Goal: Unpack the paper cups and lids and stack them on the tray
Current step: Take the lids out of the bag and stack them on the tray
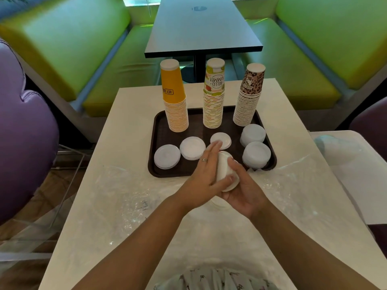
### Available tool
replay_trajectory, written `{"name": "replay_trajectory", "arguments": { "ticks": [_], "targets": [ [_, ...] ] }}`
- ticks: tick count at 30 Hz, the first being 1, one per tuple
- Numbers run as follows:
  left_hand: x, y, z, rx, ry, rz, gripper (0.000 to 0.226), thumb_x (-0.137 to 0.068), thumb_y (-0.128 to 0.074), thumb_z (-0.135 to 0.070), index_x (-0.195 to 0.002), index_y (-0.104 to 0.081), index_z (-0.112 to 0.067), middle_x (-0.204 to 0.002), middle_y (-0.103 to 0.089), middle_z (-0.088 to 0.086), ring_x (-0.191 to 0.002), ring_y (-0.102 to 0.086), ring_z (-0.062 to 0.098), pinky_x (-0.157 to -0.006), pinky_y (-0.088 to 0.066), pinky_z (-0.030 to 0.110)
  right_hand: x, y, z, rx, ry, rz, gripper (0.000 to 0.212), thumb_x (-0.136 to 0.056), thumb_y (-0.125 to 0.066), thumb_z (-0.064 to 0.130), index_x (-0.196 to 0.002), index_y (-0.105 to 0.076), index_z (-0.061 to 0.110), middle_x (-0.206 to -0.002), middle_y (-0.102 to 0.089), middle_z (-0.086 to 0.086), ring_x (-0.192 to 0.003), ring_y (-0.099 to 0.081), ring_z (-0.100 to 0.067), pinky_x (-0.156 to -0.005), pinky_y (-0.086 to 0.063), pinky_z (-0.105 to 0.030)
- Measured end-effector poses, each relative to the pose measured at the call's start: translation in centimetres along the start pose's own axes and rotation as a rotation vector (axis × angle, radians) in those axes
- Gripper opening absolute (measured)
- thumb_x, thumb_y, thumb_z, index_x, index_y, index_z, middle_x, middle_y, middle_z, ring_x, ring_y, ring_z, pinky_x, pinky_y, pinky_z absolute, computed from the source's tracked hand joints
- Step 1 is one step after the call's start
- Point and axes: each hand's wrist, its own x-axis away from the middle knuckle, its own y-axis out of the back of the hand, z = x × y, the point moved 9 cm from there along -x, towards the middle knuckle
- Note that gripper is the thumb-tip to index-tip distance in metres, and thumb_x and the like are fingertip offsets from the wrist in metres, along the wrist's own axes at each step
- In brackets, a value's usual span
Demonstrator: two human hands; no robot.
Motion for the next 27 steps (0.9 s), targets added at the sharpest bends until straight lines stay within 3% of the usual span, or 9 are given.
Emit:
{"name": "replay_trajectory", "arguments": {
  "ticks": [2, 4, 6, 8, 12, 16, 20, 23, 27],
  "targets": [
    [-0.1, 0.0, 0.0, -0.053, 0.01, -0.013, 0.072, -0.091, -0.035, -0.053, -0.149, 0.003, -0.035, -0.157, 0.005, -0.016, -0.142, -0.001, 0.004, -0.111, -0.01, 0.021, 0.0, -0.2, 0.0, 0.0, 0.02, 0.004, 0.081, -0.065, -0.081, 0.038, -0.135, -0.048, 0.015, -0.125, -0.06, -0.017, -0.111, -0.062, -0.029, -0.072, -0.057, -0.038],
    [0.0, 0.6, -0.2, -0.069, 0.011, -0.096, 0.061, -0.093, -0.03, -0.052, -0.148, -0.006, -0.038, -0.156, -0.004, -0.014, -0.137, -0.005, -0.001, -0.106, -0.012, 0.014, -0.2, 0.1, 0.4, -0.021, 0.065, -0.018, 0.066, -0.079, -0.064, 0.035, -0.139, -0.043, 0.017, -0.132, -0.055, -0.016, -0.118, -0.057, -0.03, -0.074, -0.057, -0.038],
    [0.4, 1.3, -0.7, -0.017, -0.012, -0.225, 0.051, -0.098, -0.035, -0.045, -0.146, -0.031, -0.028, -0.147, -0.029, -0.004, -0.129, -0.025, 0.001, -0.102, -0.029, 0.015, -0.3, 0.2, 1.1, -0.032, 0.132, -0.033, 0.061, -0.082, -0.057, 0.031, -0.14, -0.042, 0.018, -0.134, -0.053, -0.016, -0.118, -0.056, -0.029, -0.075, -0.057, -0.038],
    [0.7, 2.1, -0.9, 0.059, -0.028, -0.33, 0.036, -0.098, -0.046, -0.032, -0.131, -0.052, -0.018, -0.125, -0.053, -0.004, -0.113, -0.05, 0.004, -0.091, -0.045, 0.015, -0.3, 0.6, 1.9, -0.008, 0.201, -0.068, 0.063, -0.079, -0.058, 0.028, -0.139, -0.042, 0.02, -0.134, -0.052, -0.016, -0.116, -0.056, -0.028, -0.074, -0.058, -0.038],
    [1.1, 3.1, -0.5, 0.226, 0.04, -0.45, 0.011, -0.09, -0.063, -0.02, -0.099, -0.058, -0.025, -0.092, -0.062, -0.017, -0.088, -0.062, -0.001, -0.072, -0.05, 0.009, -0.1, 1.4, 3.2, 0.137, 0.303, -0.168, 0.056, -0.083, -0.059, 0.023, -0.136, -0.041, 0.025, -0.132, -0.05, -0.012, -0.119, -0.053, -0.029, -0.082, -0.057, -0.041],
    [0.9, 3.2, 0.3, 0.364, 0.106, -0.45, 0.009, -0.086, -0.068, -0.017, -0.088, -0.063, -0.025, -0.083, -0.066, -0.014, -0.084, -0.065, 0.005, -0.072, -0.055, 0.016, 0.1, 1.3, 3.8, 0.188, 0.359, -0.197, 0.039, -0.088, -0.056, 0.017, -0.123, -0.045, 0.03, -0.128, -0.051, -0.008, -0.114, -0.054, -0.026, -0.083, -0.057, -0.039],
    [0.8, 2.9, 0.6, 0.446, 0.125, -0.39, 0.01, -0.086, -0.067, -0.015, -0.088, -0.066, -0.024, -0.081, -0.067, -0.012, -0.083, -0.066, 0.006, -0.073, -0.056, 0.019, 0.1, 1.3, 3.9, 0.219, 0.377, -0.204, 0.045, -0.084, -0.059, 0.02, -0.126, -0.044, 0.029, -0.129, -0.051, -0.007, -0.115, -0.055, -0.024, -0.08, -0.056, -0.036],
    [0.8, 2.5, 0.8, 0.465, 0.144, -0.343, 0.009, -0.086, -0.066, -0.014, -0.091, -0.067, -0.021, -0.083, -0.068, -0.01, -0.085, -0.066, 0.009, -0.076, -0.056, 0.022, 0.1, 1.3, 4.0, 0.236, 0.383, -0.206, 0.038, -0.089, -0.057, 0.017, -0.123, -0.045, 0.028, -0.126, -0.052, -0.007, -0.112, -0.057, -0.023, -0.075, -0.057, -0.033],
    [0.6, 2.7, 0.8, 0.447, 0.169, -0.324, 0.012, -0.086, -0.067, -0.014, -0.091, -0.064, -0.024, -0.086, -0.067, -0.011, -0.085, -0.066, 0.009, -0.073, -0.055, 0.017, 0.0, 1.6, 3.9, 0.313, 0.387, -0.239, 0.043, -0.09, -0.058, 0.017, -0.128, -0.043, 0.027, -0.128, -0.051, -0.006, -0.115, -0.055, -0.025, -0.082, -0.057, -0.037]
  ]
}}
